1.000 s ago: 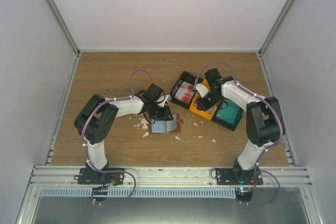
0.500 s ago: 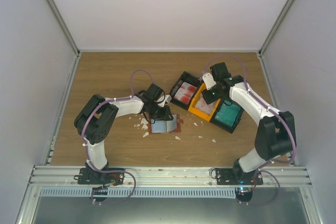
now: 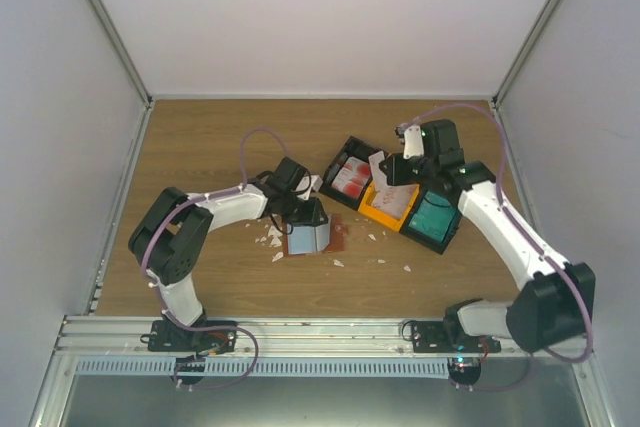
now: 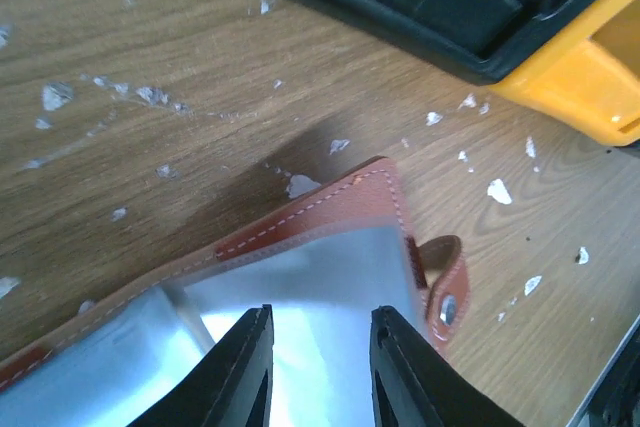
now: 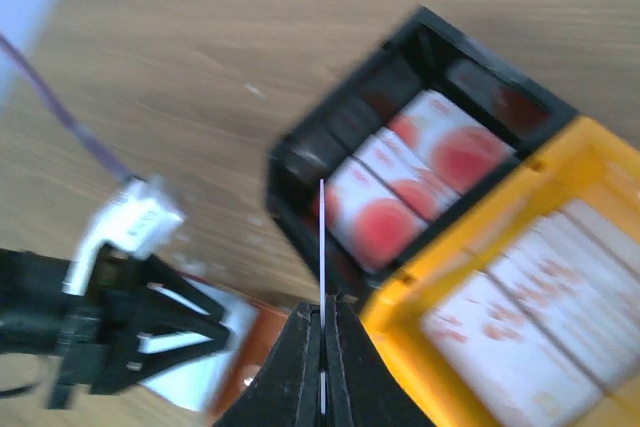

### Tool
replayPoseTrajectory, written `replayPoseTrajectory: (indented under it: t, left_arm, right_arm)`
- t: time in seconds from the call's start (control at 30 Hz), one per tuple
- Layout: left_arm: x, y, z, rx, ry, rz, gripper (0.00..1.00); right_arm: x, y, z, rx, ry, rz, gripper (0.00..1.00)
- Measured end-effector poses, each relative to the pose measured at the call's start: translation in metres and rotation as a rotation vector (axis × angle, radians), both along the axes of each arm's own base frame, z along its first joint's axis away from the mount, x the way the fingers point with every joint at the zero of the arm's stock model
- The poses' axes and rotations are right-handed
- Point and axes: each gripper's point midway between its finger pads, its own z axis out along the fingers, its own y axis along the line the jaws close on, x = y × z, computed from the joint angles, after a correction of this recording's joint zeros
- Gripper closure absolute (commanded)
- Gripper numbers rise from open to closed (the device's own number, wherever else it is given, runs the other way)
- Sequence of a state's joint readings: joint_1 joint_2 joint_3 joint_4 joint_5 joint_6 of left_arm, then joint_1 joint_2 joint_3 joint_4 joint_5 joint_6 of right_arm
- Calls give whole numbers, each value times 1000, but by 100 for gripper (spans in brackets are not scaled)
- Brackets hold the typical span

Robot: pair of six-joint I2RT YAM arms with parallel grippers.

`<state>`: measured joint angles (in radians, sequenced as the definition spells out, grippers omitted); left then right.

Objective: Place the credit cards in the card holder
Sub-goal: Pick up the credit card from the storage box, then insert the credit card into the card holder.

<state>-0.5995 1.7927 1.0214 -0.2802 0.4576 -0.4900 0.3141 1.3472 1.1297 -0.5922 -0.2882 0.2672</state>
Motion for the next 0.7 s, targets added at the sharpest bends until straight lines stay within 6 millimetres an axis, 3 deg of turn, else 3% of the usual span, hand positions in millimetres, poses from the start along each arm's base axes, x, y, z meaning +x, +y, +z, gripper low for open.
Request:
replayPoseTrajectory:
  t: [0.07,0.13,0.33,0.4,0.7]
  left_arm:
    - [2,3,9,-1,-27,14,69]
    - [4,6,19,-1,-59,34,69]
    - [8,15,33,12,-113,82,69]
    - [7,20,32,25,-120,99,69]
    - [-1,34,43,27,-138,155,67]
  right_arm:
    - [-7,10,12,123,-18,-5,99]
    - [-16,24,10,279,22,-17,100]
    - [-48,55,-61,534,360,-117,100]
    - [-60,60,-77,588,440,-159,99]
    - [-92,89,-100,719,650,-185,99]
